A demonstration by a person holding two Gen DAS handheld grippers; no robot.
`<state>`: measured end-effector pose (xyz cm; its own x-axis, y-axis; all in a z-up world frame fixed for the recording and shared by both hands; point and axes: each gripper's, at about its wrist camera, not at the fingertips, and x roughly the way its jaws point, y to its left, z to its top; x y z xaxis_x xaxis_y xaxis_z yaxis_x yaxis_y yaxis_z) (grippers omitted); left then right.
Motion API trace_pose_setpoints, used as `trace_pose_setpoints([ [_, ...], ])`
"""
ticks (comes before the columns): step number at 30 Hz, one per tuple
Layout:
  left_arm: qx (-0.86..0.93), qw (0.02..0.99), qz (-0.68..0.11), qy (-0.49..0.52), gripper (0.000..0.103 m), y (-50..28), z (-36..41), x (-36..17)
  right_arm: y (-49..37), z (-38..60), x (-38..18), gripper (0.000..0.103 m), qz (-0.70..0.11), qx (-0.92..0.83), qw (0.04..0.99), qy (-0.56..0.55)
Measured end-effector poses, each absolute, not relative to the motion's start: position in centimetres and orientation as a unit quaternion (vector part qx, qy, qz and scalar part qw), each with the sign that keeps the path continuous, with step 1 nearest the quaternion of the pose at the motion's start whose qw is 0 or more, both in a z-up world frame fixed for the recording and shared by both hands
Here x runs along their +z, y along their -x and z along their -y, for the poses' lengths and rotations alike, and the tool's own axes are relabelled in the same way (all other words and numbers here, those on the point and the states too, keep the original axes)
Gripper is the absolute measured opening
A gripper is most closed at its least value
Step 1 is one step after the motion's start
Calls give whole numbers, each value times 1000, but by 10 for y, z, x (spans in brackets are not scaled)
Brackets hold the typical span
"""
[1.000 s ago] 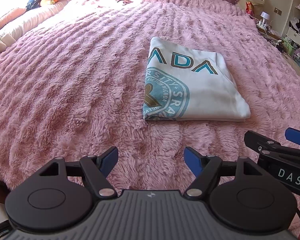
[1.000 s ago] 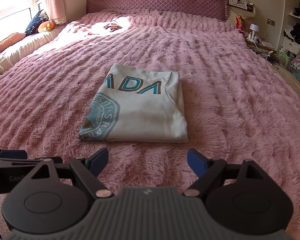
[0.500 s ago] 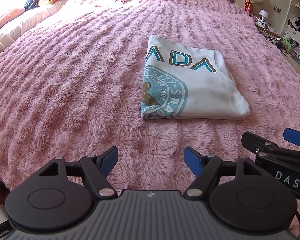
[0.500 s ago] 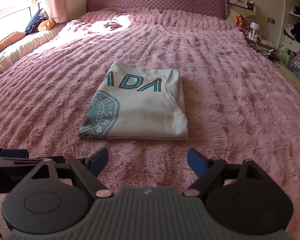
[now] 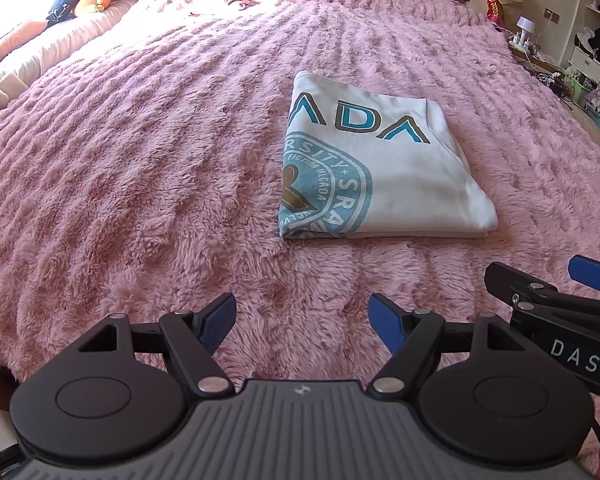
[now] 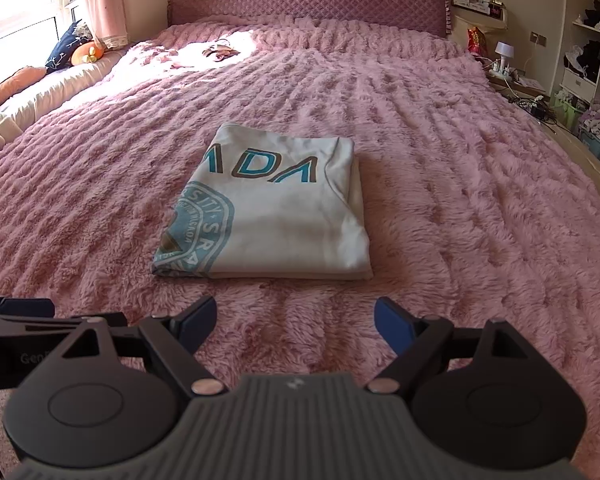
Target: Fold small clothes
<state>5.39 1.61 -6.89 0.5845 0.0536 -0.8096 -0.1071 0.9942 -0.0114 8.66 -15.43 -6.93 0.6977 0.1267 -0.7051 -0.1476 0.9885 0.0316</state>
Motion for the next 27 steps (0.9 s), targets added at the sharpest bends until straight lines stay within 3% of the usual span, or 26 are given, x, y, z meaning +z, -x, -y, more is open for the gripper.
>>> trace_pose_setpoints([
  [27, 50, 888, -456, 18, 88, -54, -16, -71, -86, 153, -69, 82, -387, 72, 919, 15],
])
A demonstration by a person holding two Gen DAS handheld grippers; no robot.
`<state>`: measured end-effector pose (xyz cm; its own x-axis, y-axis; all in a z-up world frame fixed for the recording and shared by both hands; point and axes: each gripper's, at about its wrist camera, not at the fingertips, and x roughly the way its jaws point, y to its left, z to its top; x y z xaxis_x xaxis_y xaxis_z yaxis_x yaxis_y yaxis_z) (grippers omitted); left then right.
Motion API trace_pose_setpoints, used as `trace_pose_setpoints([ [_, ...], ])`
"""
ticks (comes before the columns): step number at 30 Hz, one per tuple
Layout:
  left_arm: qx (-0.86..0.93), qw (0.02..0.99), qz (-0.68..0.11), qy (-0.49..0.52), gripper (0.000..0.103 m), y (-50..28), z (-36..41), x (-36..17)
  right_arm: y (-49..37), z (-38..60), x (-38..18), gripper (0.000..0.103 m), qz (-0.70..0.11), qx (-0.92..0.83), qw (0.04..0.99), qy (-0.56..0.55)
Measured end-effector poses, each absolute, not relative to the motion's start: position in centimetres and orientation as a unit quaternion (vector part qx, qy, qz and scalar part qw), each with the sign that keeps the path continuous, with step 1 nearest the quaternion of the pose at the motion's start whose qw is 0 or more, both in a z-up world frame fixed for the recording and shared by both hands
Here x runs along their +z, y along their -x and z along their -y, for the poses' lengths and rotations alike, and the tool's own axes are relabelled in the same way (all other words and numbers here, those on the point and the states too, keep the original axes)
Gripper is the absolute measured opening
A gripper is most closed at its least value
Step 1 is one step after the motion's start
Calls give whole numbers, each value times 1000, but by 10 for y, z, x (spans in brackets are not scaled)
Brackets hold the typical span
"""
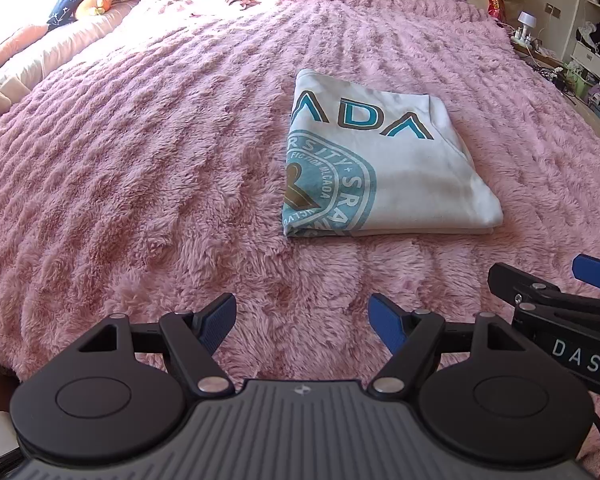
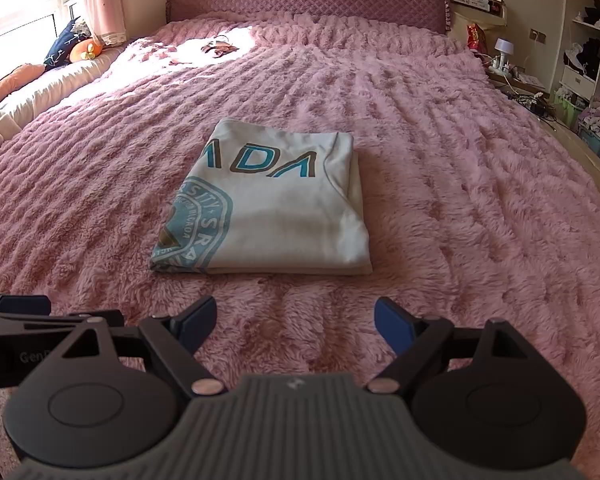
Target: Fold small clothes
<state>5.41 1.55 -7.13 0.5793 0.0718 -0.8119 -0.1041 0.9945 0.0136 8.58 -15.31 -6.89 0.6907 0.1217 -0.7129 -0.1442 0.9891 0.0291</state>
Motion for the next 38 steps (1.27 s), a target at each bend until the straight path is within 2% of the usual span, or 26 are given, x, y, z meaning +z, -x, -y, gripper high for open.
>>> trace_pose_setpoints([
  [38, 38, 900, -433, 12, 85, -53, -11, -69, -89, 155, -74, 82, -391, 70, 917, 14],
])
